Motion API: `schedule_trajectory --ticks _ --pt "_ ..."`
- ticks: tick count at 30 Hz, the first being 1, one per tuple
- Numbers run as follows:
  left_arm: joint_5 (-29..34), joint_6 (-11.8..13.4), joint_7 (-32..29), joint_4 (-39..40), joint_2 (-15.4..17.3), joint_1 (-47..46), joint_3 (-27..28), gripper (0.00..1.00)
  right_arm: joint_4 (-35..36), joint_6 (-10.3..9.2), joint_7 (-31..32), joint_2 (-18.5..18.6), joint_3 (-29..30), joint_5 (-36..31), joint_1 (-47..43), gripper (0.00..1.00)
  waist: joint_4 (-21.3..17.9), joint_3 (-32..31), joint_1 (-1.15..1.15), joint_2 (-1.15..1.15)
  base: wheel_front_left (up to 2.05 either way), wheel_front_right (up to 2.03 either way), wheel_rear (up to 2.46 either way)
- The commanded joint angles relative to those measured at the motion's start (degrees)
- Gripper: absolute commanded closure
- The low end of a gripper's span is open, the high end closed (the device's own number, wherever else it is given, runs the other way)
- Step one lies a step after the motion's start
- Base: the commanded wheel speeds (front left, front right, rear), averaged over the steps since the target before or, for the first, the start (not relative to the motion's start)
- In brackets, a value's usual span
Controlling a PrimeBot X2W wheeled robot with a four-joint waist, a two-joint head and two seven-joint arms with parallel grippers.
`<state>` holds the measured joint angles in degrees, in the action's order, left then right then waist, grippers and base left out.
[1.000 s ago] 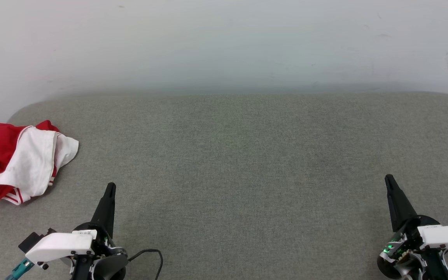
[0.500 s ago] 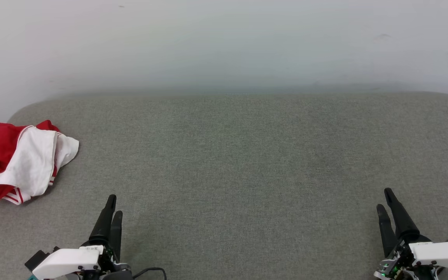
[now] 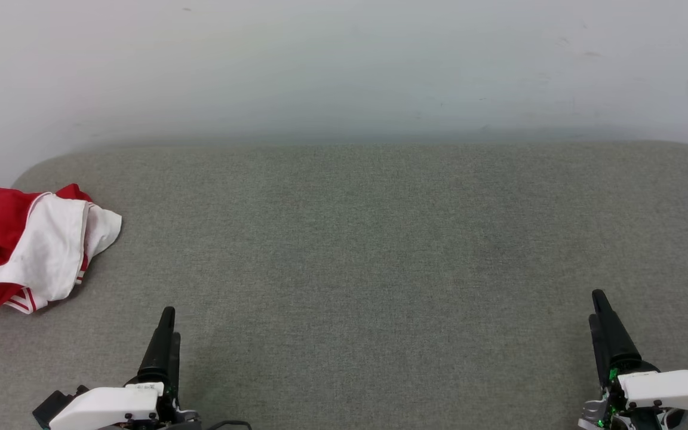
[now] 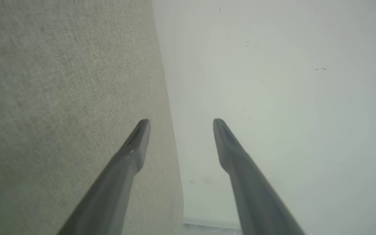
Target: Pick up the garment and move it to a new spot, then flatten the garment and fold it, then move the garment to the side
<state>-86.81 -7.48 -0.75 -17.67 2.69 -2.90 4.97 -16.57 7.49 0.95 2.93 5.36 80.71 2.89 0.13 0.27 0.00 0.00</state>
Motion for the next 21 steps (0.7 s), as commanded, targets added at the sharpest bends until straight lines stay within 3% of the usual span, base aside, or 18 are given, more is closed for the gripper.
schedule_trajectory --ticks 1,12,14,21 --pt "1.37 0.00 0.66 0.99 0.10 -0.67 0.53 0.00 1.16 0.01 -0.78 -0.01 0.29 -2.67 0.69 0.00 0.03 0.02 0.00 0.00 0.00 0.00 0.00" --pt "8.56 -0.01 2.89 1.11 0.12 -0.41 2.69 0.00 3.25 0.01 -3.05 -0.01 0.21 -13.34 0.46 0.00 0.33 0.11 0.00 0.00 0.00 0.00 0.00" --pt "12.25 0.01 3.74 1.90 0.14 -0.41 3.69 0.00 4.42 0.01 -3.86 -0.02 0.08 -18.91 0.42 0.00 0.48 0.16 0.00 0.00 0.00 0.00 0.00" --pt "19.24 0.00 5.15 6.05 0.14 0.20 4.68 0.00 7.26 0.01 -5.26 -0.02 -0.67 -28.26 0.24 0.00 0.69 0.30 0.00 0.00 0.00 0.00 0.00"
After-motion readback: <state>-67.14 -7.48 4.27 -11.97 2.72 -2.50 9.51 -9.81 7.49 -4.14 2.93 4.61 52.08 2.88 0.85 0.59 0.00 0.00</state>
